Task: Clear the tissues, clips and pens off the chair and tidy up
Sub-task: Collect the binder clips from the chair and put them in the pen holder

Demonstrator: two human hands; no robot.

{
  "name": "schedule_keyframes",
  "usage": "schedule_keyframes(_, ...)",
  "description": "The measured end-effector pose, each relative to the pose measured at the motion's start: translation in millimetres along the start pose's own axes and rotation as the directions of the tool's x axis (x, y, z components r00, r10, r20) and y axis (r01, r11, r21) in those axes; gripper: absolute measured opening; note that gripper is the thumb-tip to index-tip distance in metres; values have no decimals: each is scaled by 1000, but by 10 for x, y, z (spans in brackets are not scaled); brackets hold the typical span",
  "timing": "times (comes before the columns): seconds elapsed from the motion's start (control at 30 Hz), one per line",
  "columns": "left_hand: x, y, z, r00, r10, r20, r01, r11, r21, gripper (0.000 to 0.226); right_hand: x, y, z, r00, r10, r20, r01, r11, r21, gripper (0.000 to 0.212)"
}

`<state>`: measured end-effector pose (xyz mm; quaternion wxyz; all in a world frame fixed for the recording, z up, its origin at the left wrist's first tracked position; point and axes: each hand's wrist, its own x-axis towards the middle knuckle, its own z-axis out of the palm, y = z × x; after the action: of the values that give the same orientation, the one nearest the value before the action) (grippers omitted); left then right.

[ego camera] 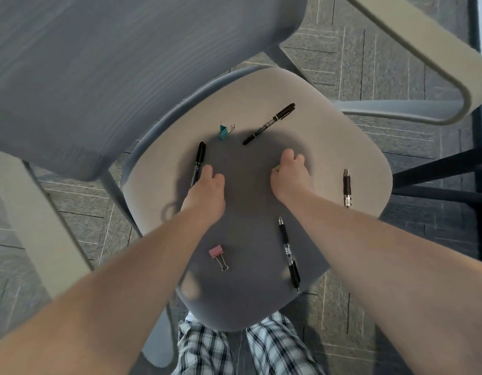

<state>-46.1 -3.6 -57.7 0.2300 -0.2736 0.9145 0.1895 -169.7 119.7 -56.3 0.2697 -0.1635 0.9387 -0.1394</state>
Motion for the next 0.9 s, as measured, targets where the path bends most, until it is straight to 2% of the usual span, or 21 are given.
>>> schedule_keyframes(0.1, -93, -112, -52, 1000, 30, -6, -31, 998, -59, 16, -27, -74, -32, 997, -78, 9, 78, 997, 5, 17)
schedule_keyframes(0.27, -311, -184, -221, 999, -22, 32, 26, 990, -141, 12, -62, -338, -110, 976, -212, 59, 209, 976, 55, 19)
schedule_keyframes(0.33, -361, -218, -265, 998, -11, 57, 19, 990, -142, 22, -42, -480, -141, 965, -255, 63, 250, 965, 83, 32)
schedule_keyframes(0.4, -419, -240, -297, 992, 8, 124, 10, 989, -146, 39, 4, -612, -165, 959, -279, 48, 271, 955, 122, 35)
schedule_keyframes(0.47, -486, -247, -302, 980, 64, 186, -36, 988, -151, 41, 55, -736, -187, 955, -293, 41, 284, 947, 148, 37)
schedule_keyframes(0.57, -560, -239, -229, 944, 156, 291, -122, 984, -131, 36, 140, -886, -195, 941, -335, 47, 326, 935, 141, 44)
schedule_keyframes(0.7, -622, -203, -82, 870, 243, 429, -247, 968, -48, 52, 249, -995, -151, 928, -365, 79, 354, 927, 125, 45)
schedule_keyframes(0.83, -657, -169, 36, 779, 249, 576, -336, 940, 48, 65, 340, -1005, -84, 921, -377, 100, 369, 925, 96, 52)
schedule_keyframes(0.9, -658, -164, 92, 769, 246, 589, -364, 927, 88, 61, 375, -994, -43, 918, -384, 103, 378, 923, 75, 50)
